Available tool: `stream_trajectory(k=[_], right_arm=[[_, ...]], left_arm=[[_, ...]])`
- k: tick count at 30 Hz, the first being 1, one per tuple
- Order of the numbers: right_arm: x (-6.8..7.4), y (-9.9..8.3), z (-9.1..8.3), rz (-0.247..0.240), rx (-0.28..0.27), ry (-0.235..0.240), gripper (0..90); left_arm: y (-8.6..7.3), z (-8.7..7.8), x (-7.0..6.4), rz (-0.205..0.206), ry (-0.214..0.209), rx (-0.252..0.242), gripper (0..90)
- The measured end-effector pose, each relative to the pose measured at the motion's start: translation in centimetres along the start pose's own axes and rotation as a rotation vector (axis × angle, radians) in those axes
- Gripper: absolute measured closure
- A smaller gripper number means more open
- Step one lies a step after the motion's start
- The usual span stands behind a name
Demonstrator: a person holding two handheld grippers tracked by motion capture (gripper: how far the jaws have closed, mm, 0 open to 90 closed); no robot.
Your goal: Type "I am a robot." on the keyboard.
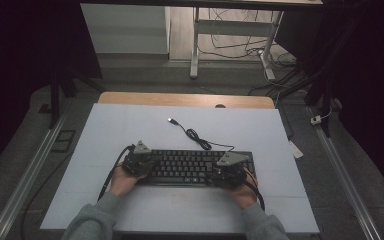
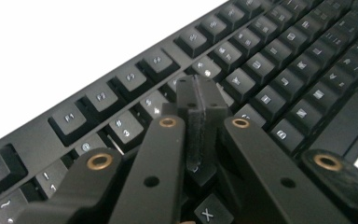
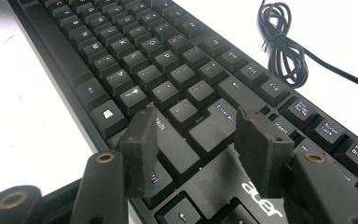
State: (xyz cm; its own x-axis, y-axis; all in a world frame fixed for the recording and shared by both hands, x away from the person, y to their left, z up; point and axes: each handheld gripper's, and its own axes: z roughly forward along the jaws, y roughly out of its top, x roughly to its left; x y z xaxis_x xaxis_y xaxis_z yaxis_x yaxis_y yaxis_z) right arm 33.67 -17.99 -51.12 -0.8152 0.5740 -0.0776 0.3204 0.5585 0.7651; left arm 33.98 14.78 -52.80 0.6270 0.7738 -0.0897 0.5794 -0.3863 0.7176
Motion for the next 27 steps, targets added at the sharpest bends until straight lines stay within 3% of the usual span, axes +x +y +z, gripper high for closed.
stream_trajectory(k=[7,16,19,27], right_arm=[[0.0,0.0,0.0,-0.001,-0.001,-0.001,49.2],[0.0,0.0,-0.1,0.003,-0.005,-0.003,49.2],[0.0,0.0,-0.1,0.002,-0.003,-0.003,49.2],[0.0,0.0,-0.1,-0.001,-0.002,-0.002,49.2]], left_arm=[[0.1,-0.6,0.1,-0.01,-0.001,-0.025,88.5],[0.0,-2.7,0.5,-0.033,-0.01,-0.077,88.2],[-0.1,-3.3,0.6,-0.038,-0.025,-0.082,81.4],[-0.5,-4.1,0.8,-0.045,-0.018,-0.072,58.5]])
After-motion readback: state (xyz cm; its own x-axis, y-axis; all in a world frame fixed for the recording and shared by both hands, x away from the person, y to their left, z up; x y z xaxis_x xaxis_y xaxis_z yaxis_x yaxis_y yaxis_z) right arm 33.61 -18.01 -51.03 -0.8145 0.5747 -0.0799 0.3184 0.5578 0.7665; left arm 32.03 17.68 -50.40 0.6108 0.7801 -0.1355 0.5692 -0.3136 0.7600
